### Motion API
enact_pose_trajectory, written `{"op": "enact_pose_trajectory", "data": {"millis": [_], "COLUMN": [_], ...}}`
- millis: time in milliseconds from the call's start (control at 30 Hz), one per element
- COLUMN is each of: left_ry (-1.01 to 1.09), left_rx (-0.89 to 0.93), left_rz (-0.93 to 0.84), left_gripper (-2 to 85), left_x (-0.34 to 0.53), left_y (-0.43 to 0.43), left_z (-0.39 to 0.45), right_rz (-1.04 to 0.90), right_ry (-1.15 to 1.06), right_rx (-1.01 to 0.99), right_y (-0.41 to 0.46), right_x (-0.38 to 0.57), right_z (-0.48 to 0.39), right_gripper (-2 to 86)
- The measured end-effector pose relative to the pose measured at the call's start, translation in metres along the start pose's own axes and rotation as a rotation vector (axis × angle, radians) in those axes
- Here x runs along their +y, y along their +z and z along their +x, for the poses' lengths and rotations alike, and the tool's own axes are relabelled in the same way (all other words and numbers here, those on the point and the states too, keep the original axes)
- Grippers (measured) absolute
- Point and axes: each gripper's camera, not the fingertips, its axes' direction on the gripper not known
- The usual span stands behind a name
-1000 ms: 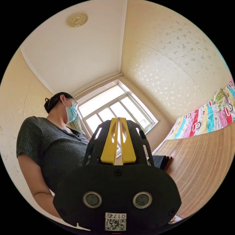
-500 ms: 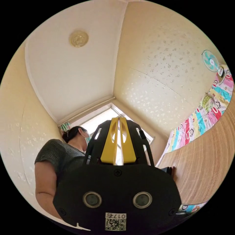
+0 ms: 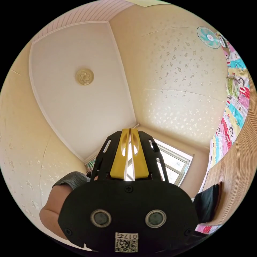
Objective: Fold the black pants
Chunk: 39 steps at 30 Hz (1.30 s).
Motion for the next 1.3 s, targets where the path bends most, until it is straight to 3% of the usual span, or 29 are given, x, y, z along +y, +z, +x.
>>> {"op": "enact_pose_trajectory", "data": {"millis": [133, 300, 433, 600, 833, 933, 1100, 1200, 1300], "left_ry": [0.197, 0.399, 0.324, 0.339, 0.413, 0.422, 0.09, -0.051, -0.102], "left_rx": [0.134, 0.121, 0.147, 0.308, 0.202, 0.075, 0.119, 0.047, -0.083], "left_rz": [0.023, -0.228, -0.36, -0.43, -0.49, -0.333, 0.14, 0.251, 0.241], "left_gripper": [0.9, 2.5, 1.4, -0.1, 2.8, 2.9, 5.5, 11.5, 13.1], "left_x": [0.04, 0.092, 0.114, 0.114, 0.084, 0.075, 0.064, 0.05, 0.02], "left_y": [0.016, 0.092, 0.121, 0.109, 0.076, 0.025, -0.082, -0.105, -0.095], "left_z": [0.082, 0.168, 0.147, 0.124, 0.126, 0.111, 0.017, -0.023, -0.034], "right_rz": [-0.02, -0.166, -0.254, -0.345, -0.206, -0.152, -0.149, -0.093, -0.086], "right_ry": [0.048, 0.187, 0.308, 0.399, 0.406, 0.37, 0.338, 0.343, 0.369], "right_rx": [0.02, -0.005, -0.106, -0.012, 0.087, 0.066, 0.111, 0.103, 0.104], "right_y": [0.009, 0.06, 0.097, 0.101, 0.061, 0.053, 0.046, 0.038, 0.04], "right_x": [-0.019, -0.014, 0.003, 0.016, 0.011, 0.003, -0.003, 0.0, 0.004], "right_z": [0.034, 0.101, 0.147, 0.168, 0.165, 0.158, 0.15, 0.153, 0.162], "right_gripper": [0.6, 0.5, 0.5, 0.5, 0.5, 0.5, 0.5, 0.5, 0.4]}}
